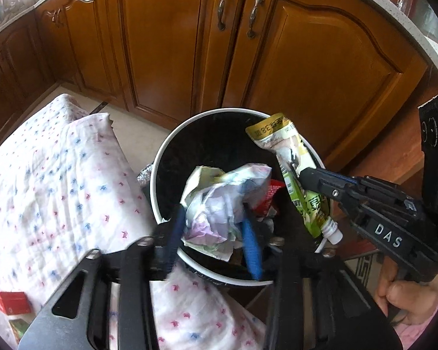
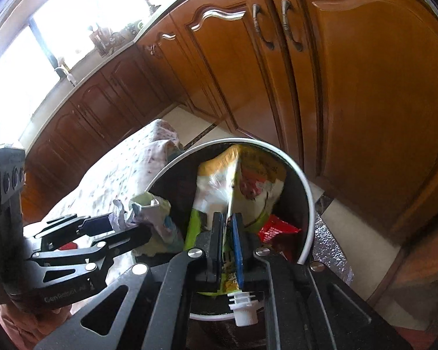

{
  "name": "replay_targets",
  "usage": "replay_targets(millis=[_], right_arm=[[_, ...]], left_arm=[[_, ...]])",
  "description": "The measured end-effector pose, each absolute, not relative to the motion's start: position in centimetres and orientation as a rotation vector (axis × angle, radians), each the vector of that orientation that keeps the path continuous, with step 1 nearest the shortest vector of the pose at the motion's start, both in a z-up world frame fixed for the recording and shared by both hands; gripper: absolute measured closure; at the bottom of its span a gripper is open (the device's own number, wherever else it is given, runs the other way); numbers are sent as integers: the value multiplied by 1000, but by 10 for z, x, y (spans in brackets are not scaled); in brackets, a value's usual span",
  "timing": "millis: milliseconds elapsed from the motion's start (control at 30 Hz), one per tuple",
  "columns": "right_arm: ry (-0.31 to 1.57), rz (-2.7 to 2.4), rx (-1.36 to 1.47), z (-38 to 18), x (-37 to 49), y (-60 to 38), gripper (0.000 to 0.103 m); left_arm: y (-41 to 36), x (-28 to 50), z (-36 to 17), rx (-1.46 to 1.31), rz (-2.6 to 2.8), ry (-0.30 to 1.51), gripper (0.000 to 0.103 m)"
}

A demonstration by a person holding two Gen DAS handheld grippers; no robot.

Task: Collect trash
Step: 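Carry the pouch and foil over the bin and open both tools, then move both open tools back toward the two milk cartons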

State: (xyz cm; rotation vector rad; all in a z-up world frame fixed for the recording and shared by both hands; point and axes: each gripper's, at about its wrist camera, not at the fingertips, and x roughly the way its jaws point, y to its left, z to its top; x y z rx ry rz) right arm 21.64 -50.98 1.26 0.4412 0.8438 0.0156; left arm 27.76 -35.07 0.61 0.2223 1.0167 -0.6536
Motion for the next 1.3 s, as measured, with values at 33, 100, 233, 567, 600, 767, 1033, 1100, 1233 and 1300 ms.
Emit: replay_targets(millis=[33,100,233,567,600,767,1033,1100,1233,1300], right_arm=[[837,8,449,13,215,-512,86],[818,10,472,16,211,-514,77],[784,18,488,24,202,-512,72],[653,42,549,39,156,-498,51],[645,45,551,40,152,-495,50],[602,62,562,41,131,-474,36],[628,117,547,26,121,-436,33],[644,136,554,21,117,-426,33],[672,164,544,14,114,-408,33],[683,181,540,12,111,-398,33]], left_arm=[[-350,277,7,221,-654,1013,61],[-348,278,7,217,-651,1017,53],[-340,276,8,187,-641,1021,50],[-303,258,14,80,-643,1010,46],[-297,254,15,66,-641,1008,46],[-259,236,12,8,-616,997,45],[-196,215,2,-58,-545,1001,45],[-182,211,2,-66,-530,1002,45],[-152,206,-1,-86,-490,1001,45],[-139,205,-4,-96,-475,1007,45]])
